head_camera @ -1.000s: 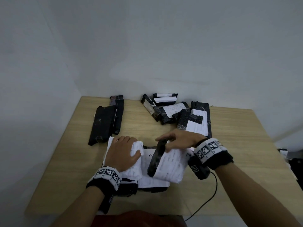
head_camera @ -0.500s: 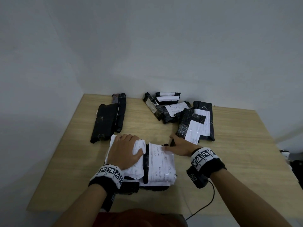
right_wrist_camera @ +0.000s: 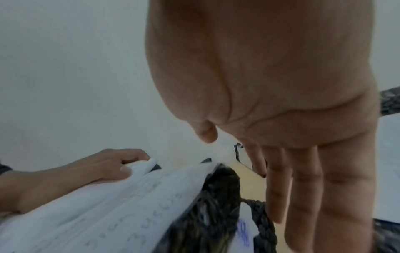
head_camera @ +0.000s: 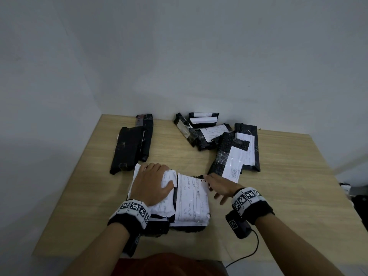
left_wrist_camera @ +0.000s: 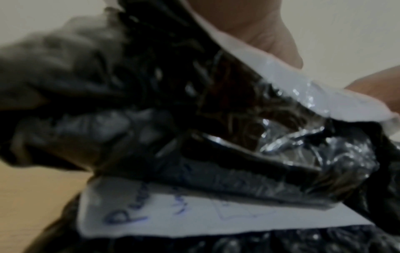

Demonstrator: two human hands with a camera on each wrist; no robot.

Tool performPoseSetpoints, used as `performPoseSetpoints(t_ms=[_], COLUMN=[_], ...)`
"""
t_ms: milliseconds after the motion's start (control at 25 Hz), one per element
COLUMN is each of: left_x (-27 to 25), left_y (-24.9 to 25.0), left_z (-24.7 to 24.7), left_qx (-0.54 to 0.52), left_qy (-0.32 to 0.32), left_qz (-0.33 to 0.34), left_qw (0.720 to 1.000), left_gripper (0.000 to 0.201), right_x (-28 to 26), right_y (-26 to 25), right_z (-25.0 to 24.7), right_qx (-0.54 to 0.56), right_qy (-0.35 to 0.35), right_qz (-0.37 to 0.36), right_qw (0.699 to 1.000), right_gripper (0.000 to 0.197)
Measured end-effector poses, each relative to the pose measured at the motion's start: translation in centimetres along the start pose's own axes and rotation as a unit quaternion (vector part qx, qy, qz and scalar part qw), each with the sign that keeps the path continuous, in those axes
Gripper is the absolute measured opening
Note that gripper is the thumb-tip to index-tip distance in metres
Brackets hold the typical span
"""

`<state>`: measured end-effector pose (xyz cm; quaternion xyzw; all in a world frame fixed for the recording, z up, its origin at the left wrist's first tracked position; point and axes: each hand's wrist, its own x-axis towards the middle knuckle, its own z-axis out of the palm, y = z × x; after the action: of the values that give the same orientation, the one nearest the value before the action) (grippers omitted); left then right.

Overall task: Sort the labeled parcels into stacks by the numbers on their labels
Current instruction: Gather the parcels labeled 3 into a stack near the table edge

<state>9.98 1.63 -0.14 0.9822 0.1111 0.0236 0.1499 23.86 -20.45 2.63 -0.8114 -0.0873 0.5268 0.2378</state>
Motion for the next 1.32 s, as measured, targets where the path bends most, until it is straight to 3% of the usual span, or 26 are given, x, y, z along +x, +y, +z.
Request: performPoseSetpoints(t_ms=[160,240,320,400,480,640,720,1000,1160,1320], left_x=[0.1,0.2,0.2,-0.1,-0.4,0.6,1.8,5.7,5.2,4.0], left_y=[-0.2,-0.4,-0.4,0.0,0.5,1.1,1.0,-2.2,-5.6,-6.7], left_z=[0.3,0.2,0.1,0.2,0.3,-1.5,-3.4,-8.3,-6.4,-3.7], left_qx=[-0.008,-0.019,-0.039,-0.072,-0.141,-0.364,-0.411,-0.346,-0.239,-0.153], left_qy=[-0.009,-0.008,-0.006,-0.003,-0.003,-0.005,0.015,0.101,0.025,-0.059], left_qz=[0.007,0.016,0.024,0.023,0.014,-0.020,-0.041,-0.146,-0.257,-0.267], left_qw=[1.000,1.000,0.999,0.997,0.990,0.931,0.911,0.921,0.936,0.950], left_gripper=[0.043,0.043,0.048,0.055,0.057,0.052,0.046,0.017,0.022,0.035], right_x=[0.8,0.7,0.4,-0.2,-0.8,-0.4,-0.4,-2.6,-4.1,-5.5], right_y=[-1.0,-1.9,-2.6,-2.9,-2.7,-0.7,-0.4,0.0,1.8,4.0], right_z=[-1.0,-0.1,1.9,5.0,8.0,11.6,11.5,10.5,10.5,10.4], right_qx=[0.092,0.079,-0.038,-0.160,-0.193,-0.269,-0.276,-0.265,-0.267,-0.269], right_qy=[0.188,0.246,0.280,0.322,0.351,0.331,0.345,0.392,0.398,0.410], right_qz=[-0.115,-0.165,-0.213,-0.262,-0.290,-0.266,-0.258,-0.280,-0.278,-0.278], right_qw=[0.971,0.952,0.935,0.896,0.869,0.864,0.859,0.835,0.833,0.826], right_gripper=[0.033,0.026,0.034,0.047,0.057,0.063,0.065,0.064,0.065,0.065])
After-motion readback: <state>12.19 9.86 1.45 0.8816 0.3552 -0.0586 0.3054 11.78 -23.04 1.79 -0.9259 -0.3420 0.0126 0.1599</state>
